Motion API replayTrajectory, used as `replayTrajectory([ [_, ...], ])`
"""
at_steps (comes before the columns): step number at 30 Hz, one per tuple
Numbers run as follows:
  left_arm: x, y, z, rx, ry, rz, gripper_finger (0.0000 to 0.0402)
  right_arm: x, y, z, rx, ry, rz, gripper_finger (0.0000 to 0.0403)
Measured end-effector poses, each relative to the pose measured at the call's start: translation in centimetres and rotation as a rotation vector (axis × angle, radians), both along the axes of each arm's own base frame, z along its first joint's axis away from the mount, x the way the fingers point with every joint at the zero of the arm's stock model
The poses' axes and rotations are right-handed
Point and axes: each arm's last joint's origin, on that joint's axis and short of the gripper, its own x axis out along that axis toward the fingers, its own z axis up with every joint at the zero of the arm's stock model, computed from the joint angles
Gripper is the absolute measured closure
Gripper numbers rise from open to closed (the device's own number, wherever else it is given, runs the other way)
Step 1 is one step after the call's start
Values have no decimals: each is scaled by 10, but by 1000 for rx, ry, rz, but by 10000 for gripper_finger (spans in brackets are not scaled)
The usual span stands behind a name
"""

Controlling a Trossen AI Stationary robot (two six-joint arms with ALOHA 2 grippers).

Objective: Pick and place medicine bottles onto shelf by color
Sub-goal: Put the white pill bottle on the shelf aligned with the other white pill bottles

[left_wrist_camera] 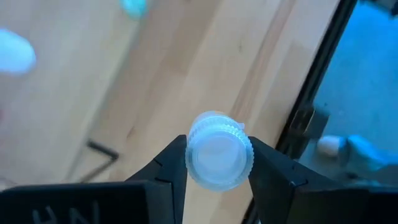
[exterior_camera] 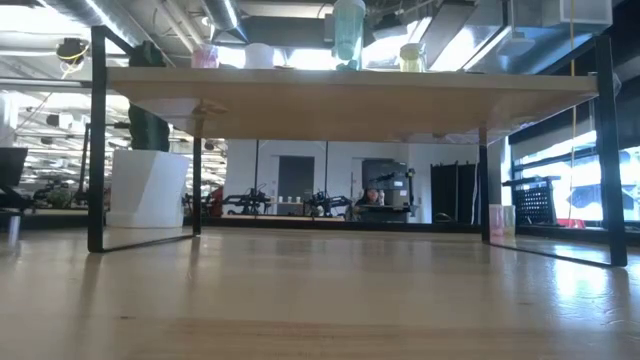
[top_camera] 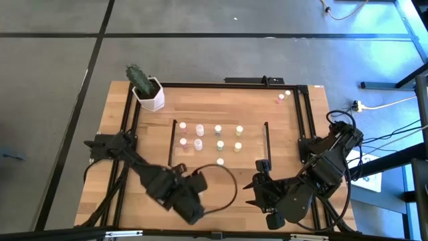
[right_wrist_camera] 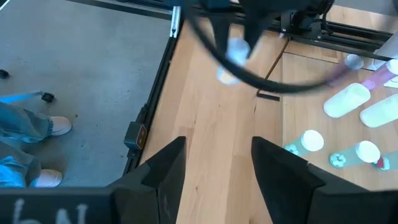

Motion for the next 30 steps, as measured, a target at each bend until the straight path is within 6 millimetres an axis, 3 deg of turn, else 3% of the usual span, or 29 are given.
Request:
replayTrajectory([
  [5,11,31,2,16,19,52,280,0,0,0,0,0,0,220],
  [11,24,53,1,35,31,53,280,0,0,0,0,0,0,220],
  [20,29,60,0,52,20,83,280,0,0,0,1,0,1,220],
  [30,34,77,-19,77,99,139,280,0,0,0,0,1,1,220],
])
